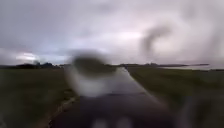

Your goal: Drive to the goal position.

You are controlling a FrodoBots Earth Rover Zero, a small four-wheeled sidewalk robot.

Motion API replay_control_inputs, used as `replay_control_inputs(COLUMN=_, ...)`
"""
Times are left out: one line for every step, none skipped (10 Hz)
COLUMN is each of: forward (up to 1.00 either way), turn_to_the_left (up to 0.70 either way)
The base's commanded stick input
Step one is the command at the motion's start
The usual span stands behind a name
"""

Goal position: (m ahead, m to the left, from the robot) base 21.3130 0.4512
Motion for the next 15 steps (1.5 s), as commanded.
replay_control_inputs(forward=0.7, turn_to_the_left=0.0)
replay_control_inputs(forward=0.7, turn_to_the_left=0.0)
replay_control_inputs(forward=0.7, turn_to_the_left=0.0)
replay_control_inputs(forward=0.7, turn_to_the_left=0.0)
replay_control_inputs(forward=0.7, turn_to_the_left=0.0)
replay_control_inputs(forward=0.7, turn_to_the_left=0.0)
replay_control_inputs(forward=0.7, turn_to_the_left=0.0)
replay_control_inputs(forward=0.7, turn_to_the_left=0.0)
replay_control_inputs(forward=0.7, turn_to_the_left=0.0)
replay_control_inputs(forward=0.7, turn_to_the_left=0.0)
replay_control_inputs(forward=0.7, turn_to_the_left=0.0)
replay_control_inputs(forward=0.7, turn_to_the_left=0.0)
replay_control_inputs(forward=0.7, turn_to_the_left=0.0)
replay_control_inputs(forward=0.7, turn_to_the_left=0.0)
replay_control_inputs(forward=0.7, turn_to_the_left=0.0)
